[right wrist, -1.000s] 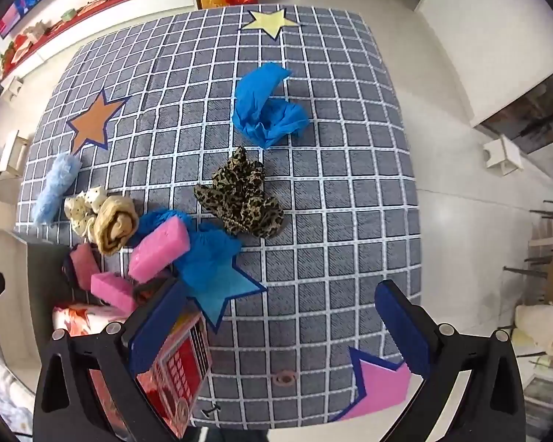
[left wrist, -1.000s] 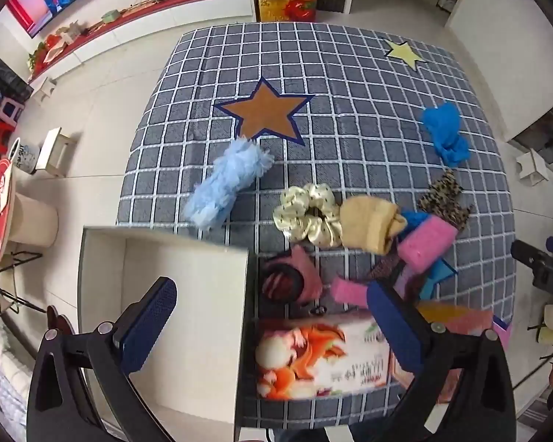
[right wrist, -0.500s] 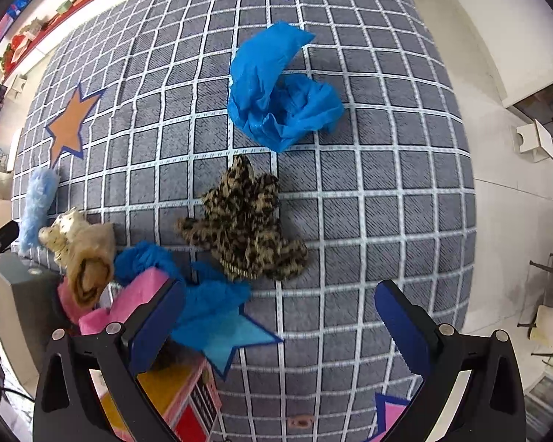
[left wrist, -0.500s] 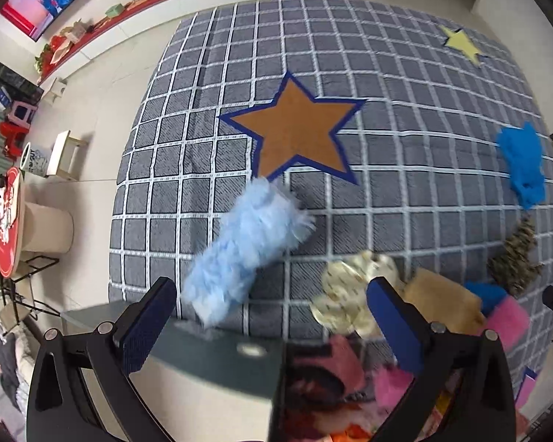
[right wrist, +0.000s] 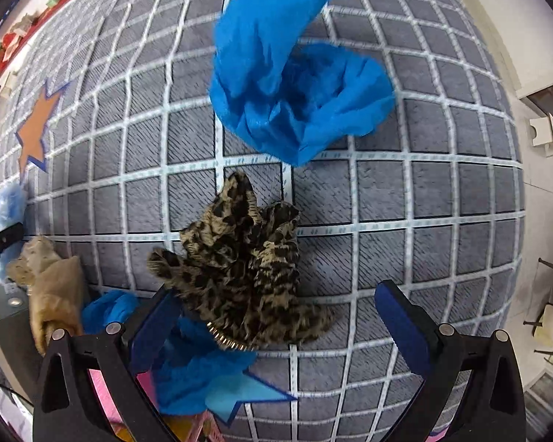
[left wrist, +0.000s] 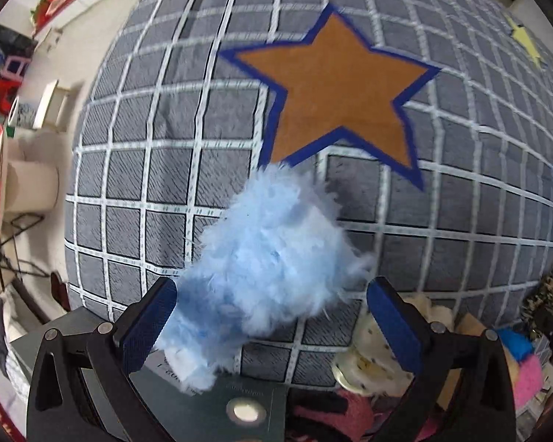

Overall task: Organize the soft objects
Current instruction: 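Grasp the leopard-print scrunchie with the right tool while the left tool grasps the light-blue fluffy toy, then carry the fluffy toy and leopard scrunchie over the white box with both tools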

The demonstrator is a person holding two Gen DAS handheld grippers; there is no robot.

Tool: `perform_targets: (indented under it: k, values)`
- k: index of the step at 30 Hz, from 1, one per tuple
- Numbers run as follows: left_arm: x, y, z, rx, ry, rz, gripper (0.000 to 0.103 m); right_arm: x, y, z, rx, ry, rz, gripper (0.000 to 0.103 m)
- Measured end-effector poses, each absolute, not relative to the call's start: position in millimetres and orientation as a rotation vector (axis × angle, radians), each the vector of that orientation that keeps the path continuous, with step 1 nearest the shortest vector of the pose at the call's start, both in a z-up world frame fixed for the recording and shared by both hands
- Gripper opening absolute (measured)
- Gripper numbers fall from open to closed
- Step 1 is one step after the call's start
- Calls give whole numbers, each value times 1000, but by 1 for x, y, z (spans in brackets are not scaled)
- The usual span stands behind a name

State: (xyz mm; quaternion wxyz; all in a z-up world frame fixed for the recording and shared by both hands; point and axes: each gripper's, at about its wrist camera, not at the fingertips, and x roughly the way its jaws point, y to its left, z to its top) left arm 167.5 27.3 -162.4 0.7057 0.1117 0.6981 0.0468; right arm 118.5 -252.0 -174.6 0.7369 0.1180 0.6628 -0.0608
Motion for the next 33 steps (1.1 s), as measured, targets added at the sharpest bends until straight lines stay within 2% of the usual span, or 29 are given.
perform_targets:
  k: [5, 8, 12, 14, 15, 17, 18, 19, 20, 21, 22, 24, 33]
  values:
    - [192, 42, -175, 285, 1511, 126, 103, 137, -248, -207, 230, 1475, -133, 103]
    - [194, 18, -208, 301, 1669, 66, 103, 146, -247, -210, 228, 1453, -133, 103]
    - [213, 11, -222, 334, 1700, 47, 102, 146, -243, -213, 236, 1488, -124, 103]
    - [215, 2, -225, 321, 1735, 19, 93, 148, -245, -211, 247, 1502, -109, 101]
    - [217, 1, -225, 310, 1735, 8, 90, 131, -243, -201, 251, 1532, -109, 92]
    - [206, -6, -219, 304, 1743, -20, 71, 107, -236, -192, 248, 1556, -103, 81]
    - [200, -7, -218, 311, 1732, -32, 64, 105, -237, -191, 248, 1566, -93, 71]
    - [201, -11, -216, 336, 1715, -33, 46, 105, -235, -190, 245, 1562, -80, 66]
    - [190, -9, -211, 343, 1714, -51, 37, 100, -233, -187, 238, 1572, -78, 51]
    - [189, -11, -206, 352, 1695, -54, 36, 98, -232, -185, 235, 1569, -70, 40]
    - [177, -15, -198, 342, 1679, -67, 32, 95, -232, -181, 239, 1587, -71, 39]
    - [165, -13, -177, 306, 1619, -85, 31, 93, -235, -177, 276, 1601, -66, 32]
    - [116, -16, -43, 209, 1394, -126, 31, 68, -268, -126, 416, 1541, -94, 32]
